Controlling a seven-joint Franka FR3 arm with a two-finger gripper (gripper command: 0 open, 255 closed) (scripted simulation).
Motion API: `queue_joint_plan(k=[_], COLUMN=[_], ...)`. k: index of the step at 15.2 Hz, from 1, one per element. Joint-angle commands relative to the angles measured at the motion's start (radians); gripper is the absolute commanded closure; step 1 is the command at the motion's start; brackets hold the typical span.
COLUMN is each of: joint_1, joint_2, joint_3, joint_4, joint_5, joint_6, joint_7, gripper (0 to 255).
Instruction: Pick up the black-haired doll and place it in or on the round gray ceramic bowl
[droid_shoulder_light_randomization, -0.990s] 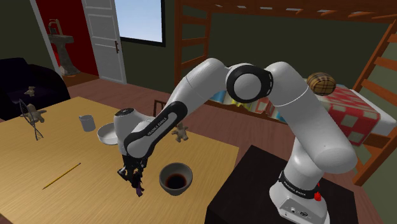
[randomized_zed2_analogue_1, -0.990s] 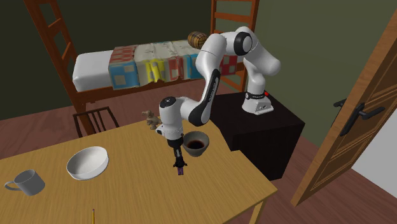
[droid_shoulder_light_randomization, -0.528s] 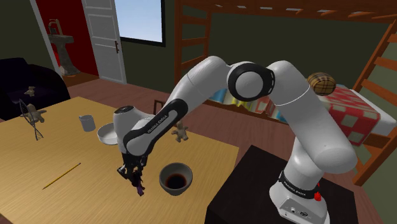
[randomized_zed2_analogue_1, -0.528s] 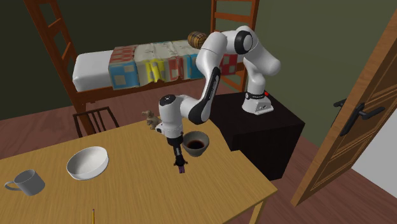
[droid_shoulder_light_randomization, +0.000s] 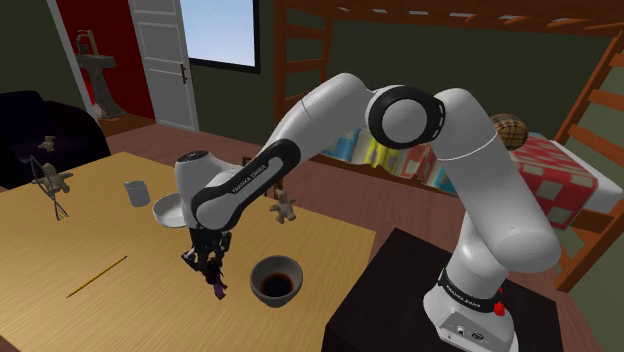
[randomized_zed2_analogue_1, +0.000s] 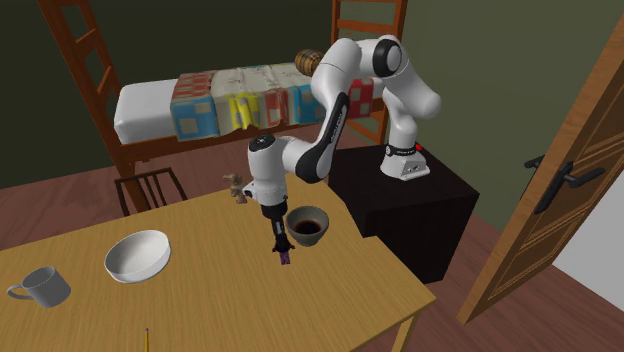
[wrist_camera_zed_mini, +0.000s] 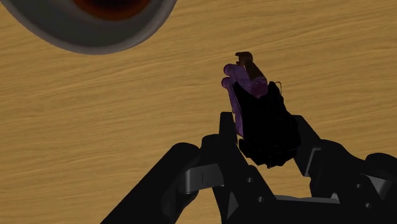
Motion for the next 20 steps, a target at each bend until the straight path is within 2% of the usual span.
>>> queue_joint_plan(k=[1, 20], joint_1=[-0.002, -0.017], joint_2=[-0.019, -0.166], joint_3=[0.003, 0.026], joint_4=[0.001, 0.032], joint_5=[0.003, 0.033], joint_6=[-0.020, -0.197], joint_7=[-0.001, -0.009], gripper=[255, 255])
